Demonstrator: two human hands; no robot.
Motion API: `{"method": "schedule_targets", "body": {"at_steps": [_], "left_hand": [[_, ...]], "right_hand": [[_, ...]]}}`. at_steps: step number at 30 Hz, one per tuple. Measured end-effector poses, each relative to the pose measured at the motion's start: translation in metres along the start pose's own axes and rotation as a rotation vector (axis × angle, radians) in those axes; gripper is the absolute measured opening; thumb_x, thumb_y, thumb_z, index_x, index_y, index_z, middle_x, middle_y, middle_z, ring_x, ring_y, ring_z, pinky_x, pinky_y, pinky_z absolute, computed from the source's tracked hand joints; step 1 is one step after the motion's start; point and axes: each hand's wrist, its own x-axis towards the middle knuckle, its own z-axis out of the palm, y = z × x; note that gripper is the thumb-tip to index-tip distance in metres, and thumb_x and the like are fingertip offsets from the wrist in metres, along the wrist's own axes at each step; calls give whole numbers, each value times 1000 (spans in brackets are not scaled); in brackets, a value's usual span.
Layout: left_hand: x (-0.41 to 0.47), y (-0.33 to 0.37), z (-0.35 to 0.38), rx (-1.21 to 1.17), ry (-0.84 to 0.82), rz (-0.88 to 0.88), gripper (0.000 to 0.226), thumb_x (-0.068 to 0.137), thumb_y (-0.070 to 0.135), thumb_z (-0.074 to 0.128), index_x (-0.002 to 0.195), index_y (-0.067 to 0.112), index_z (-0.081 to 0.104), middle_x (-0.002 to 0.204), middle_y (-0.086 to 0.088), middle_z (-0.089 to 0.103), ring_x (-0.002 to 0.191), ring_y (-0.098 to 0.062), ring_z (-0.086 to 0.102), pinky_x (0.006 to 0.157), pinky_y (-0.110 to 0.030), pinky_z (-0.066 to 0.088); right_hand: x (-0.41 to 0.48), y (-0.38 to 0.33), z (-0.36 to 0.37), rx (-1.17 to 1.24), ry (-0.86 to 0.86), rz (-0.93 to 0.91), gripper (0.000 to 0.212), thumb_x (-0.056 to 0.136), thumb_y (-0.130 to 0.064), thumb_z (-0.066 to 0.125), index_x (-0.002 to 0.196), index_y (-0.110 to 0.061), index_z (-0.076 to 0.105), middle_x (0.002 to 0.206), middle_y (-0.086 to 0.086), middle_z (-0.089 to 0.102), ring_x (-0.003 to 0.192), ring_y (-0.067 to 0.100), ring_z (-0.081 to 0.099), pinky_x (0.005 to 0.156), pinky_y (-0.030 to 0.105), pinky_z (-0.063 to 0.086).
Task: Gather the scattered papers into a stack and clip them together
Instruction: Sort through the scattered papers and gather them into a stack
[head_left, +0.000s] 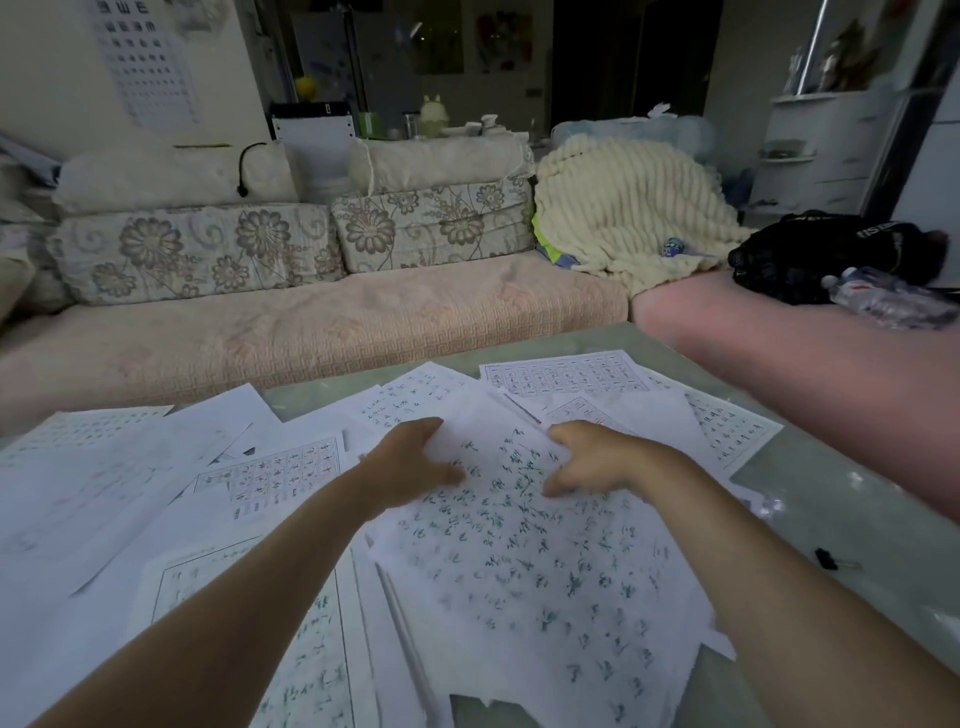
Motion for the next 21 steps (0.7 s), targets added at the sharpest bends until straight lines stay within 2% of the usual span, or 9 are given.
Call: {"method": "schedule_targets", "body": {"at_steps": [2, 3, 6, 10, 12, 14, 16, 18, 21], "left_hand": [[-9, 8, 3, -6, 138, 72, 41, 81, 17, 77, 117, 23, 58, 110, 2, 68, 89, -16, 65, 72, -33, 56], [-15, 10, 3, -11, 213, 93, 46, 81, 17, 76, 121, 25, 55, 115, 5, 65, 96, -16, 62, 75, -33, 56], [-29, 9, 5, -86, 424, 63, 81, 76, 23, 81, 143, 24, 36, 141, 2, 45, 129, -20, 43, 104, -42, 44], [-52, 9, 7, -459, 385, -179, 104, 74, 33, 83, 152, 25, 15, 156, -5, 24, 138, -28, 34, 110, -49, 36], [-63, 15, 5, -612, 248, -130, 94, 79, 35, 79, 151, 26, 21, 152, -5, 38, 130, -26, 47, 107, -48, 40], [-74, 31, 1, -673, 168, 9, 72, 83, 30, 75, 144, 26, 37, 133, -1, 61, 112, -18, 64, 94, -40, 52], [-82, 53, -4, -646, 240, 149, 43, 86, 23, 72, 126, 25, 55, 113, 5, 71, 99, -11, 70, 82, -31, 57], [-89, 70, -8, -663, 333, 217, 25, 88, 20, 71, 111, 24, 62, 105, 6, 73, 96, -12, 70, 81, -32, 58], [-99, 75, -4, -639, 407, 269, 28, 88, 21, 70, 114, 25, 60, 107, 9, 71, 99, -9, 68, 82, -31, 57]], "right_hand": [[-11, 3, -3, -2, 65, -1, 33, 83, -23, 77, 113, -20, 63, 111, -2, 67, 98, 17, 65, 88, 36, 56], [-18, 4, -5, 41, 113, -2, 29, 84, -21, 76, 111, -21, 64, 109, -2, 68, 96, 16, 66, 84, 33, 56], [-37, 4, -11, 192, 259, -10, 29, 87, -15, 72, 114, -19, 64, 108, -1, 69, 93, 14, 66, 73, 26, 53], [-62, -1, -12, 416, 481, -42, 23, 92, -15, 66, 115, -19, 62, 108, -2, 68, 90, 11, 64, 65, 24, 49], [-73, -4, -10, 496, 607, -88, 20, 93, -16, 64, 113, -19, 62, 106, -6, 68, 88, 9, 63, 63, 23, 47], [-85, -13, -7, 588, 716, -169, 16, 93, -16, 65, 109, -19, 62, 102, -12, 68, 88, 7, 63, 64, 22, 46], [-96, -22, -5, 669, 792, -259, 21, 93, -15, 66, 113, -19, 63, 106, -14, 69, 93, 2, 67, 74, 19, 52], [-105, -30, -4, 745, 831, -321, 27, 93, -13, 66, 118, -20, 63, 109, -14, 71, 96, -5, 67, 77, 13, 54], [-112, -32, 3, 772, 785, -327, 28, 93, -15, 66, 119, -24, 62, 109, -15, 71, 95, -7, 67, 74, 10, 52]]}}
